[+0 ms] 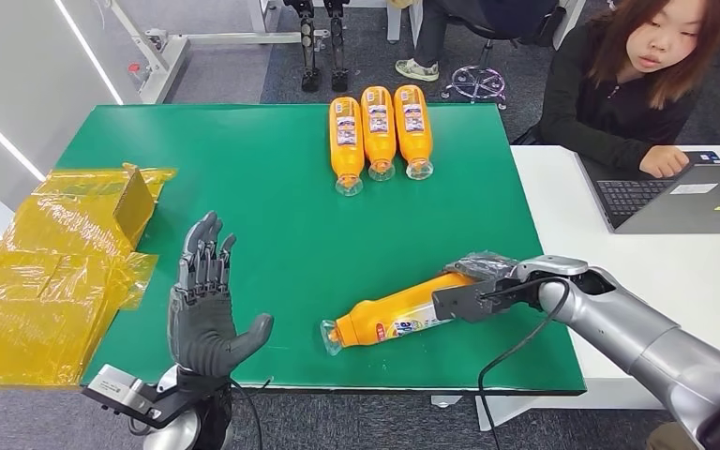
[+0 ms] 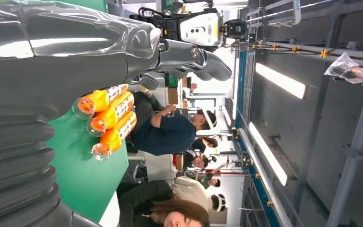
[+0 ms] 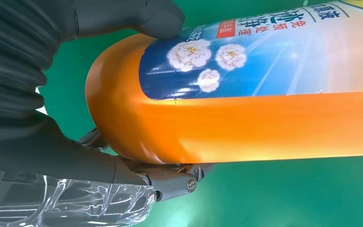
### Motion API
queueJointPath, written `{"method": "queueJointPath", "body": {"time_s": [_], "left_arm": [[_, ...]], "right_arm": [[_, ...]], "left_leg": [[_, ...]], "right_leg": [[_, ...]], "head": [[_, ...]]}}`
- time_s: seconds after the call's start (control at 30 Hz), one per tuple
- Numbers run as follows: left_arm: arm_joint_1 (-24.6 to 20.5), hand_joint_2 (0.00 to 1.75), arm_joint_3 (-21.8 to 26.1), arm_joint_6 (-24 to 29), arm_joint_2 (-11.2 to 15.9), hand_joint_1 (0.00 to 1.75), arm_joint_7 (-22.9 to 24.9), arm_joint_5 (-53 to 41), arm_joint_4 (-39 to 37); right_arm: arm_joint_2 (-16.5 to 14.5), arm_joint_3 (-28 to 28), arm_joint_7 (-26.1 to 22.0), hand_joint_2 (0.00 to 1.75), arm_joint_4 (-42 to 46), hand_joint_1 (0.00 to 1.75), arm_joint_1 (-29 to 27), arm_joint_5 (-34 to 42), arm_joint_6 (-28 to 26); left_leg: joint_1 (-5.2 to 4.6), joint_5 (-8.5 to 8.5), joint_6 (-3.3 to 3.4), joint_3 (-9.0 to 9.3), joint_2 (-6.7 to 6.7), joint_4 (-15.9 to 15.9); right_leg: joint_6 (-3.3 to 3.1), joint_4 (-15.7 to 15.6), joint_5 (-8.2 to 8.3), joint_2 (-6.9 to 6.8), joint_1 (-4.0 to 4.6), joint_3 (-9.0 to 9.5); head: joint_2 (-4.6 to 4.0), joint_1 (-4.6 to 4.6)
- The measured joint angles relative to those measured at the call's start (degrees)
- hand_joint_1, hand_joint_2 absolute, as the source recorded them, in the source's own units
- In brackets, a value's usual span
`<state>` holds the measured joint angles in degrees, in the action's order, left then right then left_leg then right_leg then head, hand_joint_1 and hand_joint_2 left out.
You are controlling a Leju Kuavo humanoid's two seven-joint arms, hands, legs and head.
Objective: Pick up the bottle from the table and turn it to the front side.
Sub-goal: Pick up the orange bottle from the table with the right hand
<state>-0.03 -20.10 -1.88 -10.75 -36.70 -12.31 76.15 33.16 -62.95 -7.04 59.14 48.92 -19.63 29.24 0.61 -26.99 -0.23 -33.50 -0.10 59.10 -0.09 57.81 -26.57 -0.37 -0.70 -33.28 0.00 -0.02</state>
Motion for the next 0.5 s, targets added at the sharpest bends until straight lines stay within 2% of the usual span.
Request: {"method": "queueJointPath", "body": {"time_s": [0.5], "left_arm": [[0.34,1.75,0.67,0.05,0.00,0.00,0.57,-0.42,1.68]], "right_arm": [[-1.18,-1.39,0.50,1.75,-0.77,1.75,3.00,2.28,0.42]], "left_leg": [[0.01,0.01,0.00,0.00,-0.01,0.00]], "right_leg": [[0.00,0.01,0.00,-0.01,0.01,0.00]], "head": [[-0.01,0.01]]}}
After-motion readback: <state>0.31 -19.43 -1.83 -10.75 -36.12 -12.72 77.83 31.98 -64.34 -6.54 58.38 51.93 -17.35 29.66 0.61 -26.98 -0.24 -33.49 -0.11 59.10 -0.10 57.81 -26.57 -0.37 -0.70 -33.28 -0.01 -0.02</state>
